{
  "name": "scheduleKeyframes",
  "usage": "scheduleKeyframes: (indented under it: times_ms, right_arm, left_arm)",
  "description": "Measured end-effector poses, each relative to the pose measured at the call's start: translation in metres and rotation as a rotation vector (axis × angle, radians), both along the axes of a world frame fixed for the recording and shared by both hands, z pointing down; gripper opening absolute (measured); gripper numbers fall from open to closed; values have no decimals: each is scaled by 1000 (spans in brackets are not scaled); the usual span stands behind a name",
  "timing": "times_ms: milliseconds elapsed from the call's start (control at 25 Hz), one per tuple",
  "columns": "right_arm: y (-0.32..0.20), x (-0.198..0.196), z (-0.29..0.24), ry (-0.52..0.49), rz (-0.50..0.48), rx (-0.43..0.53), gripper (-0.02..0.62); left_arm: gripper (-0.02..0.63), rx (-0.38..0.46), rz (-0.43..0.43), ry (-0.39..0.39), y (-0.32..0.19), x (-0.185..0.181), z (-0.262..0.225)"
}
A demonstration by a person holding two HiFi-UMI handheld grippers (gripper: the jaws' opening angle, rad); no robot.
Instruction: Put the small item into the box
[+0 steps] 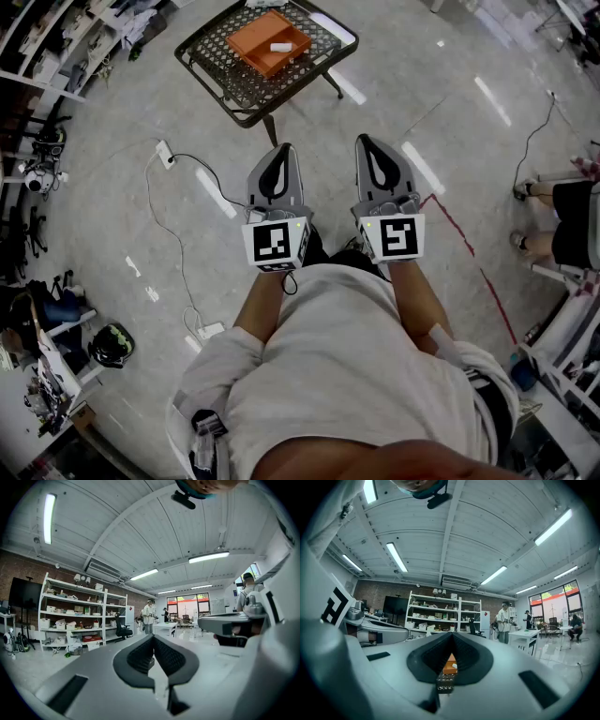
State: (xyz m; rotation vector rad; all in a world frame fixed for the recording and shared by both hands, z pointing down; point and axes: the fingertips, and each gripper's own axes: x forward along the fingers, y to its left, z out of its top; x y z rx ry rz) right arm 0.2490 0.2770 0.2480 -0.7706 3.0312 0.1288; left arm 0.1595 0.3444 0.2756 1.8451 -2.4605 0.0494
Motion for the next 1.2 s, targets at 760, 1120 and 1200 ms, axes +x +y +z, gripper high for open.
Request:
scheduleKeyframes:
  times_ms: [760, 1120, 1200]
  right_arm:
    - [-20, -89, 20, 47, 24, 16, 3]
    - [-21, -140, 19, 70, 80, 22, 3]
    - [-22, -143, 23, 80, 93, 16, 3]
  left_arm:
    - [8, -26, 46, 13, -12, -94, 21]
    - [8, -14, 122, 38, -22, -149, 29]
    - [8, -22, 139, 64, -24, -153, 36]
